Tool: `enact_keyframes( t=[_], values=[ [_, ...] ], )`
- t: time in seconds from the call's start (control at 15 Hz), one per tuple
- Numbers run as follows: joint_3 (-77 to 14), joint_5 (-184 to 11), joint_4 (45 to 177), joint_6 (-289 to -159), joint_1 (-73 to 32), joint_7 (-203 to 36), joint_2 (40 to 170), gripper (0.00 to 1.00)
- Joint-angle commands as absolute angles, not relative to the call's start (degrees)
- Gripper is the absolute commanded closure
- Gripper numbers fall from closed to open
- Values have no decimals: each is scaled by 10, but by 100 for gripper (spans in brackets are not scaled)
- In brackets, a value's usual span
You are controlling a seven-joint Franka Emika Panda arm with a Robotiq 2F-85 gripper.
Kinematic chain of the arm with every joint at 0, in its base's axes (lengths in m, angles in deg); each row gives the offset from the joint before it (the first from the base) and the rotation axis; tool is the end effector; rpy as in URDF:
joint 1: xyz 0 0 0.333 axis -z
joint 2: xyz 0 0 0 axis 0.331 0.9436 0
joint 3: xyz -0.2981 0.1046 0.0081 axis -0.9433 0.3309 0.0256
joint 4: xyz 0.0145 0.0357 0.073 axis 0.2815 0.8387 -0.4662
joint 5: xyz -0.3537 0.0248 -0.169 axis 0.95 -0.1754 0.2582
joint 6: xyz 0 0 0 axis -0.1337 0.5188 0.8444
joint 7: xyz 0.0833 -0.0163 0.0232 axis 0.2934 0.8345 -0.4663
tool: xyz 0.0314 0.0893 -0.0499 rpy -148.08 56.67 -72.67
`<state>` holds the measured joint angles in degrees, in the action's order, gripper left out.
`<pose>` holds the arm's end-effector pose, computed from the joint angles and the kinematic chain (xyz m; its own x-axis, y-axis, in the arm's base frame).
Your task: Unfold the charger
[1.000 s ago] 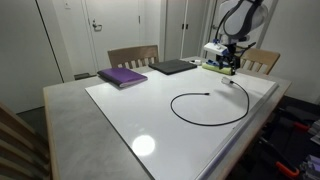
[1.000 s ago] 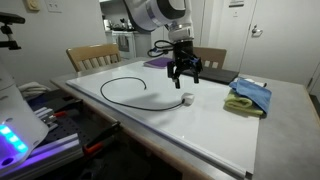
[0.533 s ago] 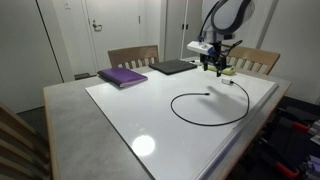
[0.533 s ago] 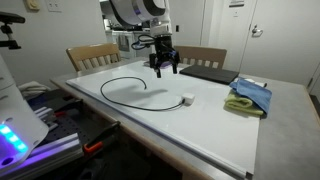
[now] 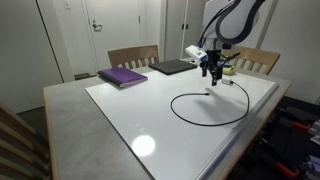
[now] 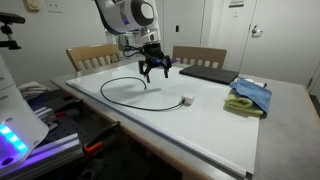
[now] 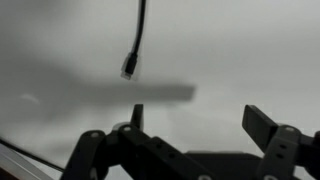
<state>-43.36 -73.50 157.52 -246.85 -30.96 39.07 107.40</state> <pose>0.4891 -0.0288 0.1783 -0.4282 -0.8875 0.1706 -0.9036 0.4181 -0.0927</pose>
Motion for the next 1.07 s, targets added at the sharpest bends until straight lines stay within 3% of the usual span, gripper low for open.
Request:
enact_keyframes(
  t=[0.0,0.4,1.0],
  values=[
    [-414,-756,1615,-2526,-310,412,1068,0],
    [-401,-765,1637,-2599,-331,386,1084,0],
    [-392,-870,1643,-2609,-315,335,1109,0]
  ],
)
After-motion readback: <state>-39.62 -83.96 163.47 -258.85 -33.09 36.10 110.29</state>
